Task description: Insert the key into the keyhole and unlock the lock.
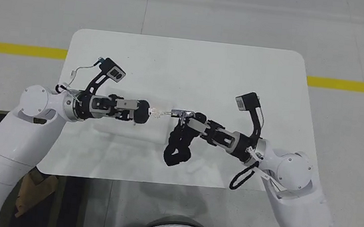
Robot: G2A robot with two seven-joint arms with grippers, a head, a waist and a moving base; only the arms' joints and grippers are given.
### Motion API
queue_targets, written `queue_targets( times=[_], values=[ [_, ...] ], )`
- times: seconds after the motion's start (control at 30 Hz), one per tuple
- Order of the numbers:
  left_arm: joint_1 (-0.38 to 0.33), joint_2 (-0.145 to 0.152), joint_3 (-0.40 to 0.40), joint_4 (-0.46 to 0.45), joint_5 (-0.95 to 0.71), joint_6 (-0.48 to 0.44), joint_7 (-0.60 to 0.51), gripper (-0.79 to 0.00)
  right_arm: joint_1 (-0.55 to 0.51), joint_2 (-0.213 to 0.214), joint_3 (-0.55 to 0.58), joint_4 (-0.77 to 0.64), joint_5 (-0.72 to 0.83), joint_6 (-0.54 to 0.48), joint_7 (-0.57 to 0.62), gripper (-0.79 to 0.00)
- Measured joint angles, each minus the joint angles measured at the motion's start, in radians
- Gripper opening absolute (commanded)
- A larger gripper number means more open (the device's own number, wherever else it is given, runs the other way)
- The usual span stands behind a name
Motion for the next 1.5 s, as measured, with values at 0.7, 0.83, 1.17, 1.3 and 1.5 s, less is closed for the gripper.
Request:
queue_targets(
  times=[0.7, 0.83, 1.17, 1.3, 1.5],
  values=[
    [0.018, -0.043, -0.013, 0.012, 0.061, 0.034, 0.005, -0.785, -0.004, -0.001, -0.011, -0.004, -0.082, -0.004, -0.032, -0.785],
    [0.018, -0.05, -0.019, 0.011, 0.073, 0.043, 0.007, -0.785, -0.005, -0.001, -0.01, -0.007, -0.093, -0.006, -0.027, -0.785],
    [0.022, -0.065, -0.028, -0.004, 0.128, 0.046, 0.013, -0.785, 0.002, 0.001, -0.014, -0.018, -0.143, -0.001, -0.015, -0.785],
    [0.024, -0.071, -0.033, -0.008, 0.142, 0.042, 0.017, -0.785, 0.006, 0.001, -0.015, -0.017, -0.145, 0.003, -0.006, -0.785],
    [0.03, -0.08, -0.046, -0.021, 0.192, -0.003, 0.034, -0.785, 0.014, 0.001, -0.011, -0.013, -0.141, 0.011, 0.005, -0.785]
  ],
)
